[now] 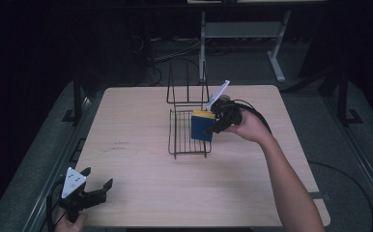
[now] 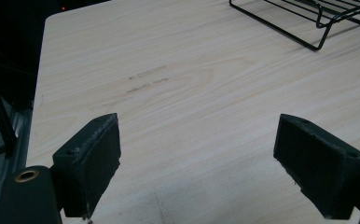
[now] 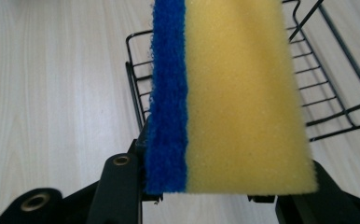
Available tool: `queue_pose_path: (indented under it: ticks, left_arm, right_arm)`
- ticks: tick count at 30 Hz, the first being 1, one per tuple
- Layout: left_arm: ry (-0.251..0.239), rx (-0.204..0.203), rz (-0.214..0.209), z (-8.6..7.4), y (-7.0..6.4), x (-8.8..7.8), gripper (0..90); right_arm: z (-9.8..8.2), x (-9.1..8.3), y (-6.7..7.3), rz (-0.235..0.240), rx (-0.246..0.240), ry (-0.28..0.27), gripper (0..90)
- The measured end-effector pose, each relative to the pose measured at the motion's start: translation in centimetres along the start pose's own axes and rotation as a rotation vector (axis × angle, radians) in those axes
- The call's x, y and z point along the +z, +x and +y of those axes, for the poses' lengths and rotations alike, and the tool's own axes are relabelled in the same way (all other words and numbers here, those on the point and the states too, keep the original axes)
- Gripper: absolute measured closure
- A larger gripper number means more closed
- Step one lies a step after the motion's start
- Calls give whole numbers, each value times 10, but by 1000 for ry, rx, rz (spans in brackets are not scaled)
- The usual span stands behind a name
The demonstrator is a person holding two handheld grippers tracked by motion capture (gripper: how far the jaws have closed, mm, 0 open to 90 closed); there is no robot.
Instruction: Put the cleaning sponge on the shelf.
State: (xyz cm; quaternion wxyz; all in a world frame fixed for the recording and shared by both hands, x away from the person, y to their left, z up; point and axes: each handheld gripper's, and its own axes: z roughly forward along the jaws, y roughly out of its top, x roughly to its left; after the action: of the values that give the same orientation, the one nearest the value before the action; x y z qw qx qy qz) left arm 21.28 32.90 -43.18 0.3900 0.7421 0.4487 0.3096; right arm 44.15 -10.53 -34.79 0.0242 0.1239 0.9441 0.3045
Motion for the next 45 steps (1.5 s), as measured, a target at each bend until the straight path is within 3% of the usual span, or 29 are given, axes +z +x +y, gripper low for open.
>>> queue_pose_path:
  ticks: [8,15,45]
  left_arm:
    - [4,4,-2,0,0,0,141]
    - [6,6,-1,0,1,0,141]
    - [3,4,-1,0,1,1,141]
  right_arm:
    - [11,4,-13,-11,17,-17,563]
    - [8,15,-25,-9,38,-28,563]
    - [2,40,-37,-5,72,9,562]
